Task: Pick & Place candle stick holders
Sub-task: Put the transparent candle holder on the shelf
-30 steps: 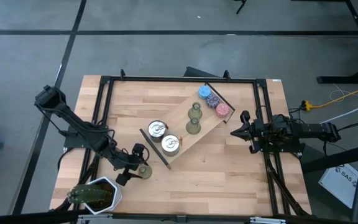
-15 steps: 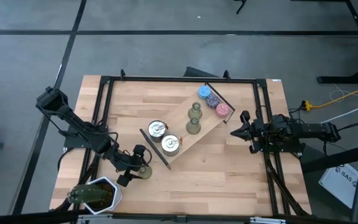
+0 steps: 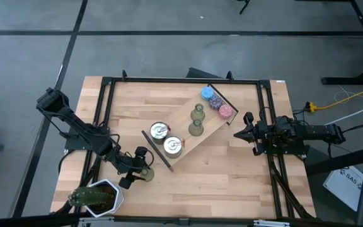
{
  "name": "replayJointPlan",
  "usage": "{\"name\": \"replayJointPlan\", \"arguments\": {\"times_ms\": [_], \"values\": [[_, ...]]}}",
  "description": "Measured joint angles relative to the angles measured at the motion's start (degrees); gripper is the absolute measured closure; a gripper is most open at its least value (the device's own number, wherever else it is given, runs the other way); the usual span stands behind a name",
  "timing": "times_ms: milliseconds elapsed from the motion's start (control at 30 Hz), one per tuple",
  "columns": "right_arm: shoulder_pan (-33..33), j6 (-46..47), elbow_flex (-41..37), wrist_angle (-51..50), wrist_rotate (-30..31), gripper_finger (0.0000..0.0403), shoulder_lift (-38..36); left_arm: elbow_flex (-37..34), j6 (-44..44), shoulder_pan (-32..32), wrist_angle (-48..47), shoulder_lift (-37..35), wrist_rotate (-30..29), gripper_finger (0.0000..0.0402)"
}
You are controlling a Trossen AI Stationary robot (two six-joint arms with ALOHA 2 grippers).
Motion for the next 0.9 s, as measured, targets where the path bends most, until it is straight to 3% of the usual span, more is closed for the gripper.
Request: {"name": "replayJointPlan", "arguments": {"times_ms": [433, 900], "values": [[-0.02, 0.00, -0.01, 0.01, 0.00, 0.0393, 0.00, 0.00, 0.00, 0.00, 0.00, -0.02, 0.04, 0.0216], [-0.01, 0.00, 0.01, 0.00, 0.00, 0.0393, 0.00, 0.00, 0.02, 0.00, 0.48, -0.33, 0.61, 0.0222]]}}
